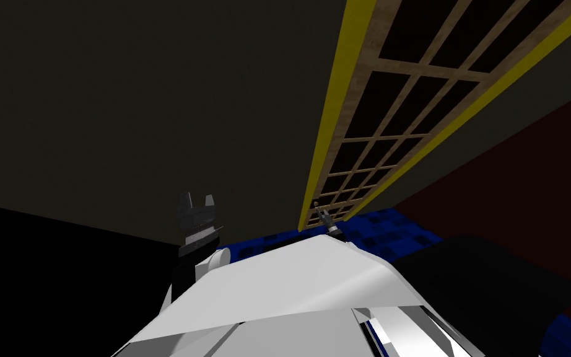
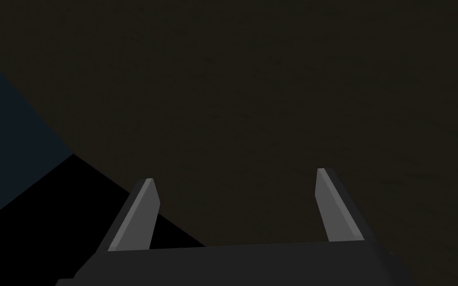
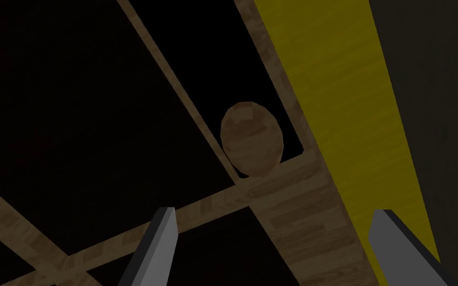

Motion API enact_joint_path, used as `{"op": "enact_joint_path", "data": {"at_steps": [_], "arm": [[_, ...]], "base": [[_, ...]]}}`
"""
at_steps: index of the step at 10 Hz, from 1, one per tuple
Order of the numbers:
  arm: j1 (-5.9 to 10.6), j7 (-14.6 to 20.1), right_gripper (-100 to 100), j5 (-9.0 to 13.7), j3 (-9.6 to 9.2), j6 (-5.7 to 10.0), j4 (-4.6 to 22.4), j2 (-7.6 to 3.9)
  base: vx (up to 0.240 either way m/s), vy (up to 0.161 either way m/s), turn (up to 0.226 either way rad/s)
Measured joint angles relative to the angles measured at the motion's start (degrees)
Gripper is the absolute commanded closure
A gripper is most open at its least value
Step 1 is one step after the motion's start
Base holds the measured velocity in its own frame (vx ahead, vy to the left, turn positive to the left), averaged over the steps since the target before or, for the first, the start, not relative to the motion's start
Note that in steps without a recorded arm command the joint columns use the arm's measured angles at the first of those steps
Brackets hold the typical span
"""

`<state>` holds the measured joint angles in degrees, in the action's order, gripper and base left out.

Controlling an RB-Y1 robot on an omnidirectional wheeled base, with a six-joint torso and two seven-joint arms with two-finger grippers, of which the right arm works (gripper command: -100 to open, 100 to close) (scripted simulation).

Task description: Pull the door open

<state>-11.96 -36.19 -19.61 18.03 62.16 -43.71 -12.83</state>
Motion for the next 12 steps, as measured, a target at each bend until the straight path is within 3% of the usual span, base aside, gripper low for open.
{"op": "enact_joint_path", "data": {"at_steps": [5, 8, 10, 12], "arm": [[-2.56, -7.9, -100, -2.7, 1.76, 2.8, 0.2, -0.34], [-4.94, -12.0, -100, -4.4, 2.71, 3.81, -0.9, -0.44], [-5.67, -13.0, -100, -4.9, 2.95, 3.97, -1.4, -0.46], [-5.14, -13.1, -100, -4.8, 2.97, 3.23, -1.6, -0.28]], "base": [[-0.016, 0.027, -0.05], [-0.015, 0.026, -0.04], [0.055, 0.007, 0.015], [0.18, -0.017, 0.035]]}}
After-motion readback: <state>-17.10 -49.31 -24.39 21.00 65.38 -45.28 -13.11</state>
